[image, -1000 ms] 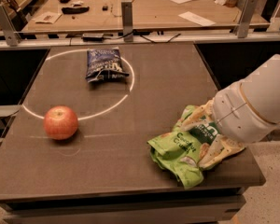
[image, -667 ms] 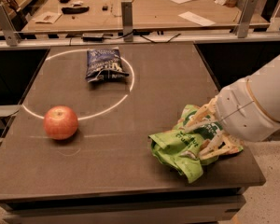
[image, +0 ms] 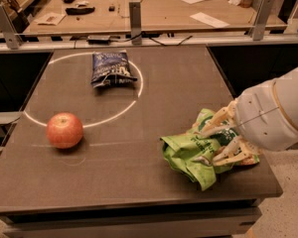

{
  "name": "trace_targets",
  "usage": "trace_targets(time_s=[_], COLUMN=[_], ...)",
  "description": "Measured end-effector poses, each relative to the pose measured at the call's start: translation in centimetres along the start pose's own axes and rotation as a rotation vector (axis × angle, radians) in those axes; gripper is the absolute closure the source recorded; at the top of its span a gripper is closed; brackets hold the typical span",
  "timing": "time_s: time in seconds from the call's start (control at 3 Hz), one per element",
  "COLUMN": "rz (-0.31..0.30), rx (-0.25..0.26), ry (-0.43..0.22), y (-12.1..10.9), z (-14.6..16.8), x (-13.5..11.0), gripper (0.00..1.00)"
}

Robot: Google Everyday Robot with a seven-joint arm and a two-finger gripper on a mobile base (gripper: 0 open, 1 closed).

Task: Move green rice chip bag near blue chip bag

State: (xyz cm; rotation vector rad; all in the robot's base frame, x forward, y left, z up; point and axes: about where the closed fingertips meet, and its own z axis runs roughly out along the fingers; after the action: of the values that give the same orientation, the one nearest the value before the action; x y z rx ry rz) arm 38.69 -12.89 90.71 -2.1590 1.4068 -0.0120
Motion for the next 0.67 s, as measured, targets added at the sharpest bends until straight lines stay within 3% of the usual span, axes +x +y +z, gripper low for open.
trace_targets(time_s=[0.33, 0.67], rz=[0.018, -0.005], rx=[0.076, 0.152], ry=[0.009, 0.039], y=[-2.2, -3.9], z=[0.2, 1.1], x=[-0.5, -0.9], gripper=[1.00, 1.00])
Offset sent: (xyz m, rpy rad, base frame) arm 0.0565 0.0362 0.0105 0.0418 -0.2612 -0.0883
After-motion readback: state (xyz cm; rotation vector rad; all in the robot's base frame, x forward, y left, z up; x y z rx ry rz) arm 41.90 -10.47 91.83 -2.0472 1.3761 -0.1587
